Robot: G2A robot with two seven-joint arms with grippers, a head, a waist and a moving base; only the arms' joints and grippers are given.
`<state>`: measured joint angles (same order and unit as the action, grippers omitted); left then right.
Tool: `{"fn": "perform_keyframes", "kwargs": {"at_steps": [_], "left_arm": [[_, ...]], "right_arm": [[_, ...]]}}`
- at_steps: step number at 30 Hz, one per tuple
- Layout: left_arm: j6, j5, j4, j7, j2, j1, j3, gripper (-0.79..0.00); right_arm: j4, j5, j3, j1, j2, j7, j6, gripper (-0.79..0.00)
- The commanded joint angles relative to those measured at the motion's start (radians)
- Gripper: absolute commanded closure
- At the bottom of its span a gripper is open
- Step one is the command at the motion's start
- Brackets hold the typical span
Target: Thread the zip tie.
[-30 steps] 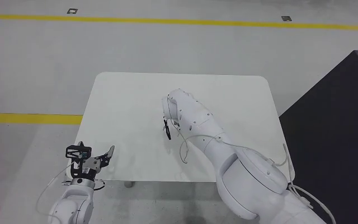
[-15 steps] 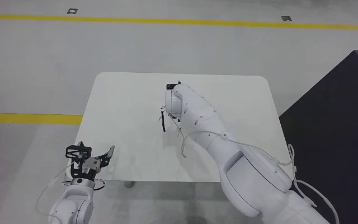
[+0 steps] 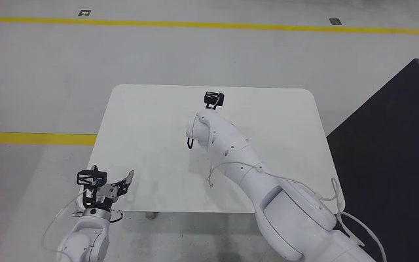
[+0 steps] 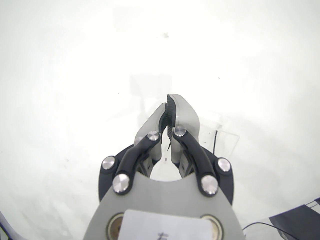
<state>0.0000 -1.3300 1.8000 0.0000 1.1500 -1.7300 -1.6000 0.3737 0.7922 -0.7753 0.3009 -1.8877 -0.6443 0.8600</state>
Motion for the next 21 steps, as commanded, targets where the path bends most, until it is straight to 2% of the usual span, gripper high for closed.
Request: {"fn": "perform_keyframes", "kwargs": {"at_steps": [1,7,16,21], "left_arm": [[0.0,0.0,0.0,0.0,0.0,0.0,0.0,-0.785],[0.0,0.0,0.0,0.0,0.0,0.0,0.0,-0.785],[0.0,0.0,0.0,0.0,0.0,0.0,0.0,-0.785],[0.0,0.0,0.0,0.0,0.0,0.0,0.0,-0.785]], "right_arm": [[0.023,-0.004,-0.006,0.01,-0.001,0.007,0.026,0.0],[0.093,0.021,0.001,0.056,-0.012,0.056,0.145,0.0],[0.133,0.026,-0.004,0.075,-0.016,0.091,0.151,0.0],[0.1,0.065,-0.06,0.11,-0.027,0.261,0.152,0.0]]}}
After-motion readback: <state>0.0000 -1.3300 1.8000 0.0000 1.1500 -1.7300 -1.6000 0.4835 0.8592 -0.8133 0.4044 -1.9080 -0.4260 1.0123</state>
